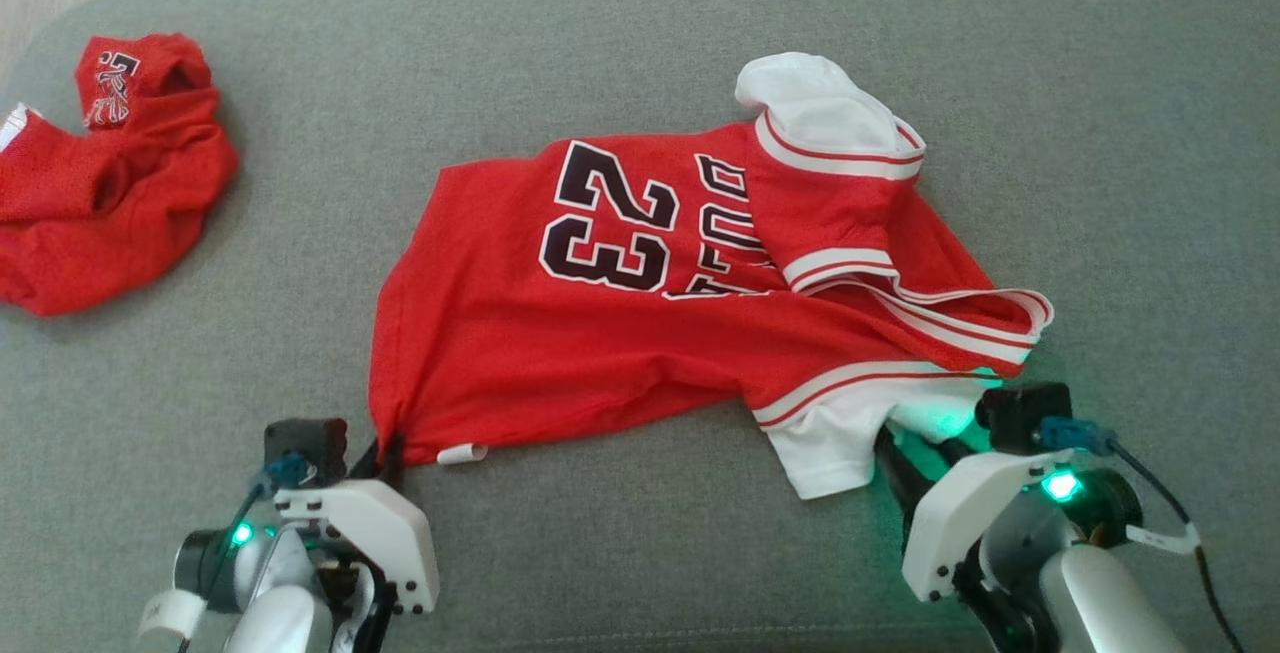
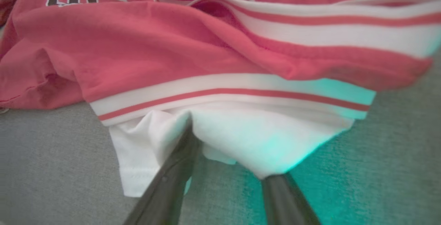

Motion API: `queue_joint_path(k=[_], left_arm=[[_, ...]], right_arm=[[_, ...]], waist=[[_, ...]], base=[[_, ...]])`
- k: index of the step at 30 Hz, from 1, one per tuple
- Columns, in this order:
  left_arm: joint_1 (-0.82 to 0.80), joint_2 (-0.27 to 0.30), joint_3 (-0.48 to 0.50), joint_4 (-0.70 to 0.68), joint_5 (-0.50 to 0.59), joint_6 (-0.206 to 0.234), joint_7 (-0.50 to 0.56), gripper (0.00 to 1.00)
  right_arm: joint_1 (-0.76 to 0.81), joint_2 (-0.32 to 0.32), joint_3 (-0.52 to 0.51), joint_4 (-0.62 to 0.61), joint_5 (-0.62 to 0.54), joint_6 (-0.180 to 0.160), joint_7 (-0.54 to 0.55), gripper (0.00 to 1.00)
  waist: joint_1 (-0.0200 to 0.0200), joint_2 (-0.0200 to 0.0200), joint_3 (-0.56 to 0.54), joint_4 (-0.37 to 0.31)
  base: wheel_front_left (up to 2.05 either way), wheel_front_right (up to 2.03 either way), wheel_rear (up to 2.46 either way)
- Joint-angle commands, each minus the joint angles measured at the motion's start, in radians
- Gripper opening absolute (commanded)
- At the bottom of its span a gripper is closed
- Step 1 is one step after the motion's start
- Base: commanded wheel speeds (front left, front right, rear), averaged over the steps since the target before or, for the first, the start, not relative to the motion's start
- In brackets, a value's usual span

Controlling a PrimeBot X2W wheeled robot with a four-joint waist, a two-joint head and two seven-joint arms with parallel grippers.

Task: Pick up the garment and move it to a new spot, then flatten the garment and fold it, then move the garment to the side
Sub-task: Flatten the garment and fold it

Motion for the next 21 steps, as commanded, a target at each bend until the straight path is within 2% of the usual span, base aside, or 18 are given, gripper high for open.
queue_joint_path(k=[1, 2, 6, 10, 15, 16, 17, 21], left_arm=[[-0.025, 0.024, 0.023, -0.012, -0.007, 0.001, 0.007, 0.0], [-0.024, 0.024, 0.022, -0.008, -0.01, -0.001, 0.009, 0.0], [-0.012, 0.02, 0.024, -0.005, -0.03, -0.006, 0.009, 0.0], [0.028, 0.014, 0.048, -0.096, -0.084, -0.016, 0.02, 0.0], [0.094, 0.015, 0.087, -0.368, -0.195, -0.05, 0.09, 0.0], [0.102, 0.014, 0.095, -0.432, -0.221, -0.054, 0.109, 0.0], [0.11, 0.017, 0.109, -0.562, -0.261, -0.058, 0.145, 0.0], [0.088, 0.012, 0.136, -0.789, -0.348, -0.056, 0.205, 0.0]], right_arm=[[-0.034, -0.006, 0.026, -0.023, 0.02, 0.007, 0.004, 0.15], [-0.035, -0.005, 0.026, -0.019, 0.036, 0.007, 0.006, 0.0], [-0.038, 0.002, 0.021, -0.031, 0.123, 0.007, -0.015, 0.0], [-0.017, 0.006, -0.024, -0.143, 0.255, 0.007, -0.039, 0.0], [0.036, -0.028, -0.105, -0.442, 0.414, 0.007, -0.007, 0.0], [0.045, -0.031, -0.133, -0.505, 0.439, 0.007, 0.004, 0.0], [0.055, -0.031, -0.192, -0.629, 0.48, 0.007, 0.033, 0.0], [0.031, -0.007, -0.304, -0.832, 0.548, 0.007, 0.103, 0.0]], waist=[[0.0, 0.0, -0.002, 0.001], [0.0, 0.0, -0.004, 0.002], [0.0, 0.0, -0.025, 0.0], [0.0, 0.0, -0.063, -0.011], [0.0, 0.0, -0.108, -0.021], [0.0, 0.0, -0.116, -0.023], [0.0, 0.0, -0.127, -0.026], [0.0, 0.0, -0.143, -0.034]], base=[[0.0, 0.0, 0.0], [0.0, 0.0, 0.0], [0.0, 0.0, 0.0], [0.0, 0.0, 0.0], [0.0, 0.0, 0.0], [0.0, 0.0, 0.0], [0.0, 0.0, 0.0], [0.0, 0.0, 0.0]])
